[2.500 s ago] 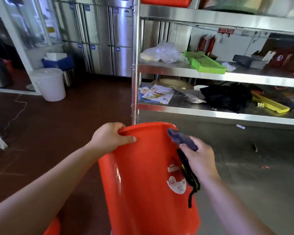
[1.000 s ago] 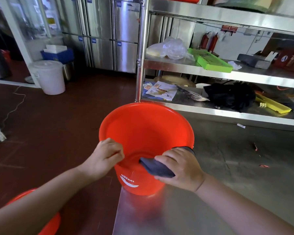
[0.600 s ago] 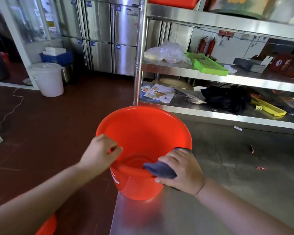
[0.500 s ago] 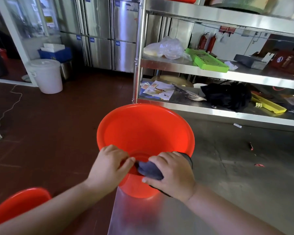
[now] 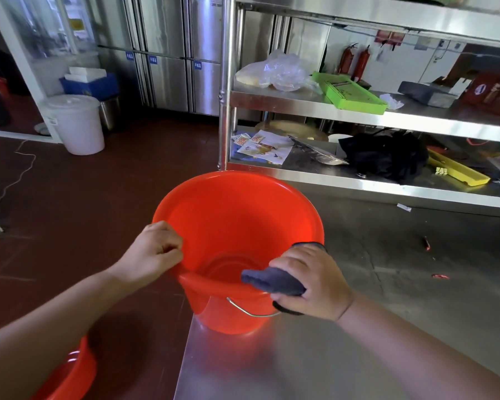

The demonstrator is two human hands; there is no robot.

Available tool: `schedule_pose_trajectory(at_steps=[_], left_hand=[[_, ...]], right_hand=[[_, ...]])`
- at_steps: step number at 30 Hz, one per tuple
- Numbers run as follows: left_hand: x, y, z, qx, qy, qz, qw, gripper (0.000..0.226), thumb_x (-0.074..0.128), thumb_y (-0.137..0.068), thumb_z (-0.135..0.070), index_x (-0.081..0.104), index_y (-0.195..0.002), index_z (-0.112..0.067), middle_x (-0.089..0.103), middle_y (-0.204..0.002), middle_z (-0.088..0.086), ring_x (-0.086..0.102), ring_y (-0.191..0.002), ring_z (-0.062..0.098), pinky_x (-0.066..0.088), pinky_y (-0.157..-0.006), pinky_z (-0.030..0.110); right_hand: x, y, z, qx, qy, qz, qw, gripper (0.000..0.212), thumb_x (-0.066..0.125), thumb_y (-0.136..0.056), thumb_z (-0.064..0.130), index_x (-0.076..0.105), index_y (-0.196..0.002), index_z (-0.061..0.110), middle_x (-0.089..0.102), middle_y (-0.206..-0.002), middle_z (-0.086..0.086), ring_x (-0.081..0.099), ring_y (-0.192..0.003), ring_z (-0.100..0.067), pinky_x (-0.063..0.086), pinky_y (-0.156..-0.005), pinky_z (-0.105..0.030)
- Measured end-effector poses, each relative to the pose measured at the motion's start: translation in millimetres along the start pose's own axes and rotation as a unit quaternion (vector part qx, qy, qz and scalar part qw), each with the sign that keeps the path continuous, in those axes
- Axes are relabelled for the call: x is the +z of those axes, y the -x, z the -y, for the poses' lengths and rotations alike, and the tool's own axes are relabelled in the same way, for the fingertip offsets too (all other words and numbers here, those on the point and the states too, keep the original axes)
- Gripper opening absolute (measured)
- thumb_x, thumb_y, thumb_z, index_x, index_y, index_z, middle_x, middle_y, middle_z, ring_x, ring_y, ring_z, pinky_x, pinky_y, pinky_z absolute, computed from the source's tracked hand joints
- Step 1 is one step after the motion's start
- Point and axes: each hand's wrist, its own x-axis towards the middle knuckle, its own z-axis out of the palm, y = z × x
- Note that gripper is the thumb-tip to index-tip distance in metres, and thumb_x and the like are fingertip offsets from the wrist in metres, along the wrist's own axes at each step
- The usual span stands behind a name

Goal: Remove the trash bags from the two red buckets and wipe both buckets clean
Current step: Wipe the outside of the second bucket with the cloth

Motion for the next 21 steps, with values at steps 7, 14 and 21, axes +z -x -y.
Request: schedule_pose_trajectory(at_steps=[7,14,21], left_hand=[[-1,-18,5,-0.009,-0.020,-0.021,1.000,0.039,0.042,-0.063,-0.035,0.042,-0.047,0.000,0.050,-0.052,0.013,0.047,-0.075,0.012,0.035,-0.071,0.024],[12,-19,-7,-0.053,-0.060,-0.076,0.994,0.040,0.057,-0.078,-0.028,0.057,-0.054,0.004,0.057,-0.068,0.015,0.048,-0.078,0.009,0.036,-0.073,0.017],[15,-15,-73,-0.038,-0.087,-0.147,0.985,0.013,0.078,-0.075,-0.024,0.071,-0.084,-0.018,0.057,-0.080,-0.019,0.054,-0.088,0.011,0.037,-0.082,0.024]], right_hand=[[0,1,-60,0.071,-0.124,-0.027,0.989,0.031,0.066,-0.078,0.030,0.067,-0.097,0.005,0.066,-0.094,-0.004,0.061,-0.089,-0.018,0.049,-0.080,-0.033],[-7,-19,-82,0.295,-0.364,-0.155,0.870,0.014,0.064,-0.081,0.028,0.064,-0.089,0.039,0.066,-0.077,0.017,0.058,-0.070,0.003,0.045,-0.065,-0.012],[-45,-19,-44,0.300,-0.481,-0.147,0.811,0.007,0.067,-0.075,0.030,0.068,-0.082,0.032,0.058,-0.066,0.012,0.051,-0.061,-0.004,0.044,-0.056,-0.015]])
